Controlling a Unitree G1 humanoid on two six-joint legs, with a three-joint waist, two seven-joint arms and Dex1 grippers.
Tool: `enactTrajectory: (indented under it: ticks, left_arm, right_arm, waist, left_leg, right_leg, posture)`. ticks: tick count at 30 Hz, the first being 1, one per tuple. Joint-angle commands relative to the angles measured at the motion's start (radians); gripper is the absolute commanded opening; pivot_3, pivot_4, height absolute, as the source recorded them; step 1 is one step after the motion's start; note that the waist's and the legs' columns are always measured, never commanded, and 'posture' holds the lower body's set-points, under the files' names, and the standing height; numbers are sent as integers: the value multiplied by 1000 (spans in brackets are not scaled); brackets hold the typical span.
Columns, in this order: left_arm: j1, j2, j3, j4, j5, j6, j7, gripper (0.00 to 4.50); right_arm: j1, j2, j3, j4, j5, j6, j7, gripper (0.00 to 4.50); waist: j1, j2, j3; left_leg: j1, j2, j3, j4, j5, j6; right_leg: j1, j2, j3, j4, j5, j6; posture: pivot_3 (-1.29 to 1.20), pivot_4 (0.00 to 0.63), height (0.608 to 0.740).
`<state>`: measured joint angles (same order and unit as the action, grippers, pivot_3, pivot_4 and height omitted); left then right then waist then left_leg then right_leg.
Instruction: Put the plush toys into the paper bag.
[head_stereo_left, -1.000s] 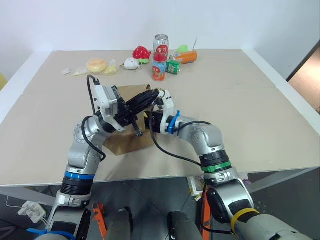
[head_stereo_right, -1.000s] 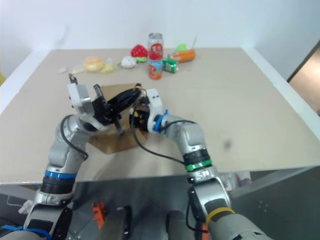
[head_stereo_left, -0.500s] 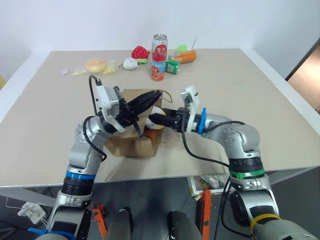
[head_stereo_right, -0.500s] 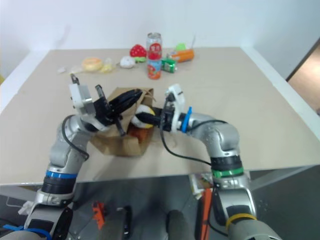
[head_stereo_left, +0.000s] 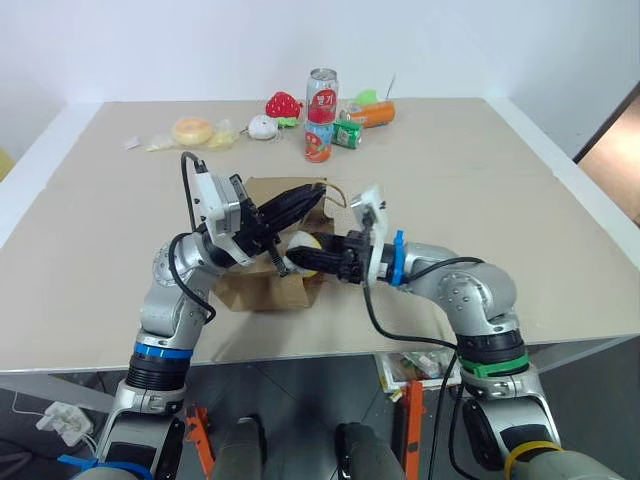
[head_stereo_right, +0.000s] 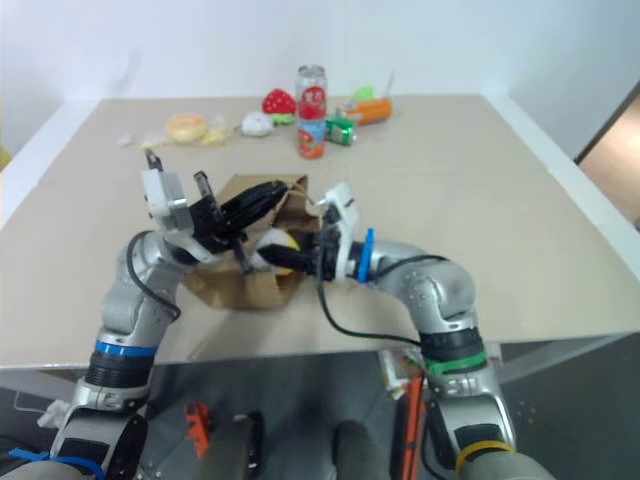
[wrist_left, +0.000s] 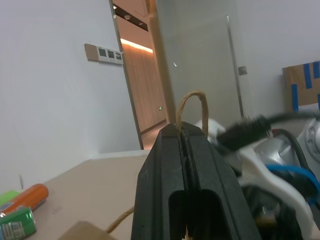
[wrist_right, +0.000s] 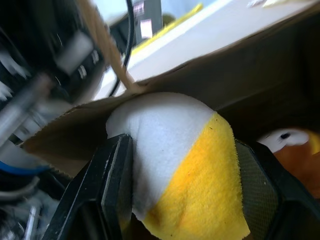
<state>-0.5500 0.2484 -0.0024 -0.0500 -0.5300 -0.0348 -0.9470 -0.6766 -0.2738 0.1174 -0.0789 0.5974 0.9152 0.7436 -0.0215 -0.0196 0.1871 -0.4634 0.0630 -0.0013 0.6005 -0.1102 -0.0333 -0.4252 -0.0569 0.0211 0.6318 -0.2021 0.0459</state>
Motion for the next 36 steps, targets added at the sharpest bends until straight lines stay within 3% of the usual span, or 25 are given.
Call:
enactTrajectory:
  ticks: [1, 6, 9, 10, 11, 20, 31, 36]
  left_arm:
    - [-10, -2, 6, -37, -12, 0, 7, 0]
    - [-4, 0, 6, -44, -10, 1, 14, 0]
    - [-4, 0, 7, -45, -8, 0, 17, 0]
    - [-3, 1, 7, -46, -8, 0, 18, 0]
    - [-4, 1, 7, -46, -7, -1, 20, 0]
    - [-12, -4, 6, -32, -5, -10, 26, 0]
    - [-23, -10, 8, -13, -7, -14, 20, 0]
    - [-24, -10, 14, -11, -13, -7, 23, 0]
  right_arm:
    - [-62, 45, 33, 58, -57, -89, -12, 3024]
    - [-114, 104, 36, 161, -102, -150, -26, 3024]
    - [-114, 103, 46, 161, -100, -144, 8, 3836]
    - [-108, 97, 52, 147, -97, -138, 22, 4409]
    - [-105, 92, 54, 140, -96, -134, 31, 4469]
    - [-86, -4, -12, 62, -7, -35, 104, 4469]
    - [-33, -164, -193, 7, 98, -5, 121, 4469]
    - [15, -243, -200, 47, -34, -98, 40, 4469]
  waist:
    - [0, 0, 0]
    - [-1, 0, 0]
    - [1, 0, 0]
    - [1, 0, 0]
    - [1, 0, 0]
    - [0, 0, 0]
    - [1, 0, 0]
    - [1, 0, 0]
  left_leg:
    - [0, 0, 0, 0, 0, 0]
    - [0, 0, 0, 0, 0, 0]
    - [0, 0, 0, 0, 0, 0]
    - [0, 0, 0, 0, 0, 0]
    - [-1, 0, 0, 0, 0, 0]
    - [-1, 0, 0, 0, 0, 0]
    - [0, 0, 0, 0, 0, 0]
    - [0, 0, 0, 0, 0, 0]
  right_leg:
    - [0, 0, 0, 0, 0, 0]
    - [0, 0, 0, 0, 1, 0]
    - [0, 0, 0, 0, 1, 0]
    - [0, 0, 0, 0, 0, 0]
    - [-1, 0, 0, 0, 0, 0]
    - [-1, 0, 0, 0, 0, 0]
    - [-1, 0, 0, 0, 0, 0]
    - [0, 0, 0, 0, 0, 0]
  posture:
    - [0, 150, 740]
    - [0, 150, 740]
    - [0, 150, 740]
    - [0, 150, 740]
    - [0, 150, 740]
    - [0, 150, 740]
    - [0, 150, 740]
    - [0, 150, 740]
